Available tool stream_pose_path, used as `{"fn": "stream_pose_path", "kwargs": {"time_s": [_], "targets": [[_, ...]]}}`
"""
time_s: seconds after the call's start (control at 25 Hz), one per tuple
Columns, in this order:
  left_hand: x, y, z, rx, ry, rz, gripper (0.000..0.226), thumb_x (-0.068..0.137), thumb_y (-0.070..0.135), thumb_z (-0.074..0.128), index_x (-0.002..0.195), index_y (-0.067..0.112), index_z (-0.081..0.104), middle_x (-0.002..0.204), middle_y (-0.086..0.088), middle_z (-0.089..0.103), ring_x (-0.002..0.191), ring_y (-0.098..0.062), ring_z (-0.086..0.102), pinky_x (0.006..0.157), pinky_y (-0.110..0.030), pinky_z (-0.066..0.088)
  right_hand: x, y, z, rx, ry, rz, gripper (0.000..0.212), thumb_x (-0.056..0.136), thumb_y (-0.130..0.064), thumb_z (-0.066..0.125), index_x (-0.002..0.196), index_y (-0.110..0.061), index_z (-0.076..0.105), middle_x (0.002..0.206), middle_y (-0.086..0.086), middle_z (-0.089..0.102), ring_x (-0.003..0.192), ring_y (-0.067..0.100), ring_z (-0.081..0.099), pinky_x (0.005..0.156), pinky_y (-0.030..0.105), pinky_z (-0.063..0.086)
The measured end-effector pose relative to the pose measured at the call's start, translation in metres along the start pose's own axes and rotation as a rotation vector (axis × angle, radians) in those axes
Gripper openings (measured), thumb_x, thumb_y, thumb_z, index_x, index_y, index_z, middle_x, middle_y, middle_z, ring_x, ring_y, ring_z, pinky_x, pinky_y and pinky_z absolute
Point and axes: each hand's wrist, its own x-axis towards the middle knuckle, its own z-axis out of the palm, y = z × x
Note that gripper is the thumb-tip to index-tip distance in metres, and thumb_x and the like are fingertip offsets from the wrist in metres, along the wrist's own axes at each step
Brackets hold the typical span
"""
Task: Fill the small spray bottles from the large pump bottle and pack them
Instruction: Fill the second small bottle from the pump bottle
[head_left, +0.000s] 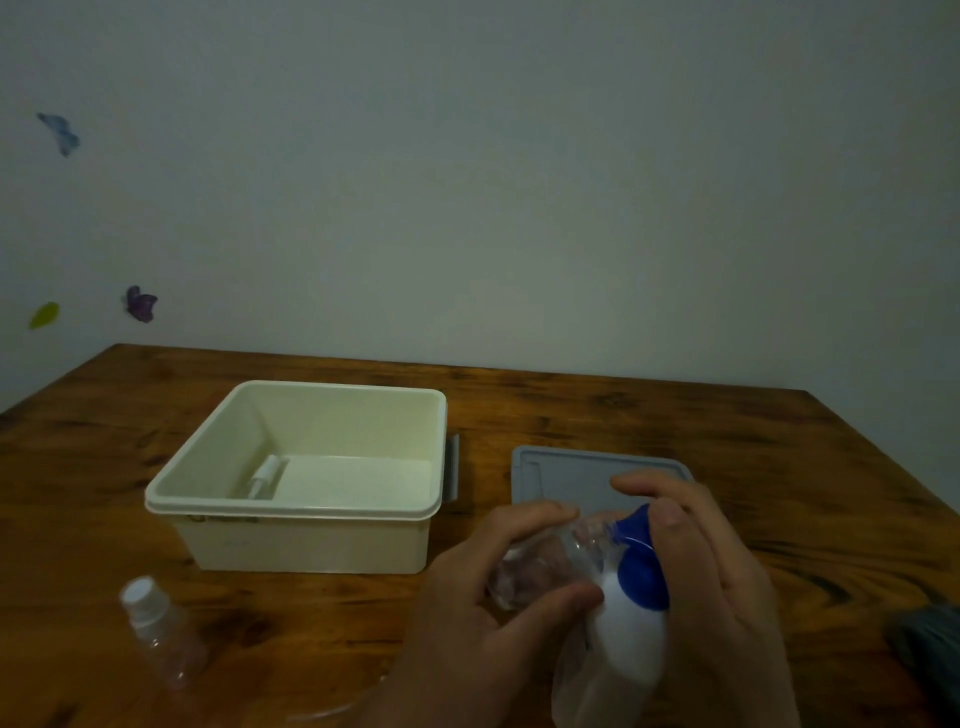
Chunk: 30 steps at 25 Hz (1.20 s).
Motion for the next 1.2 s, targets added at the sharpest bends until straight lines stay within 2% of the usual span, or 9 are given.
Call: {"fn": "stream_pose_path", "kwargs": {"time_s": [0.16, 0.24, 0.4, 0.56, 0.72, 0.8, 0.92, 1.12, 1.2], "targets": [[-0.001, -0.006, -0.002, 0.021, 0.004, 0.004, 0.065, 0.071, 0.02, 0.08, 0.106, 0.065, 0.049, 0.114, 0.042, 0.052, 0.109, 0.014, 0.05, 0.081, -0.004, 0.044, 0.002, 0.006, 0.0, -0.025, -0.04, -0.049, 0.031, 0.073, -0.049, 0.036, 0.079, -0.031, 0.061, 0.083, -0.018, 0.069, 0.072, 0.002, 0.064, 0.061, 0.011, 0.049], [-0.002, -0.004, -0.002, 0.032, 0.009, 0.01, 0.066, 0.073, 0.017, 0.078, 0.105, 0.066, 0.049, 0.114, 0.043, 0.051, 0.108, 0.015, 0.05, 0.08, -0.003, 0.045, 0.0, 0.005, 0.001, -0.041, -0.02, -0.054, 0.029, 0.074, -0.05, 0.035, 0.08, -0.04, 0.061, 0.086, -0.018, 0.068, 0.072, 0.006, 0.064, 0.059, 0.014, 0.049], [0.0, 0.004, -0.002, 0.026, 0.018, 0.018, 0.056, 0.067, 0.037, 0.072, 0.105, 0.068, 0.046, 0.112, 0.048, 0.047, 0.108, 0.019, 0.046, 0.077, 0.0, 0.043, -0.002, 0.002, -0.001, -0.067, 0.007, -0.029, 0.03, 0.072, -0.058, 0.033, 0.085, -0.05, 0.059, 0.091, -0.012, 0.064, 0.07, 0.014, 0.062, 0.054, 0.023, 0.048], [0.0, 0.006, -0.001, 0.017, 0.016, 0.012, 0.055, 0.065, 0.04, 0.07, 0.104, 0.07, 0.045, 0.113, 0.05, 0.045, 0.109, 0.021, 0.044, 0.078, 0.002, 0.041, -0.003, 0.0, -0.001, -0.068, -0.003, -0.019, 0.032, 0.07, -0.062, 0.033, 0.09, -0.056, 0.057, 0.086, -0.009, 0.064, 0.063, 0.013, 0.061, 0.052, 0.018, 0.046], [0.001, -0.001, -0.001, -0.008, -0.004, 0.025, 0.047, 0.071, 0.025, 0.074, 0.105, 0.053, 0.058, 0.111, 0.046, 0.052, 0.108, 0.018, 0.049, 0.078, 0.0, 0.043, -0.002, 0.002, 0.002, 0.028, 0.006, -0.013, 0.036, 0.068, -0.056, 0.039, 0.095, -0.041, 0.058, 0.081, -0.016, 0.07, 0.067, -0.001, 0.065, 0.058, 0.008, 0.047], [0.001, -0.003, -0.002, 0.004, -0.014, 0.026, 0.052, 0.072, 0.024, 0.074, 0.108, 0.056, 0.054, 0.113, 0.041, 0.054, 0.108, 0.012, 0.052, 0.079, -0.004, 0.046, -0.001, 0.004, 0.002, 0.022, 0.009, -0.019, 0.029, 0.07, -0.053, 0.04, 0.088, -0.041, 0.059, 0.086, -0.01, 0.072, 0.077, 0.003, 0.067, 0.063, 0.011, 0.05], [-0.001, -0.002, -0.003, 0.02, 0.01, 0.031, 0.062, 0.073, 0.019, 0.077, 0.107, 0.064, 0.05, 0.113, 0.042, 0.052, 0.109, 0.013, 0.051, 0.079, -0.004, 0.045, -0.002, 0.003, 0.002, -0.001, 0.002, -0.06, 0.027, 0.073, -0.05, 0.037, 0.081, -0.042, 0.061, 0.087, -0.021, 0.069, 0.079, 0.001, 0.065, 0.066, 0.012, 0.049], [0.001, 0.002, -0.002, 0.025, 0.021, 0.035, 0.059, 0.066, 0.041, 0.08, 0.106, 0.068, 0.048, 0.113, 0.046, 0.049, 0.109, 0.016, 0.048, 0.077, -0.001, 0.044, 0.0, -0.003, 0.001, -0.022, 0.009, -0.063, 0.032, 0.073, -0.054, 0.036, 0.082, -0.037, 0.061, 0.086, -0.012, 0.065, 0.067, 0.009, 0.06, 0.052, 0.013, 0.045], [0.001, 0.0, -0.002, 0.014, 0.032, 0.034, 0.053, 0.064, 0.045, 0.072, 0.107, 0.065, 0.05, 0.114, 0.042, 0.051, 0.109, 0.011, 0.051, 0.077, -0.003, 0.046, 0.0, -0.004, 0.002, -0.023, 0.018, -0.081, 0.033, 0.073, -0.054, 0.038, 0.08, -0.031, 0.062, 0.084, -0.011, 0.064, 0.063, 0.007, 0.059, 0.051, 0.009, 0.044]]}}
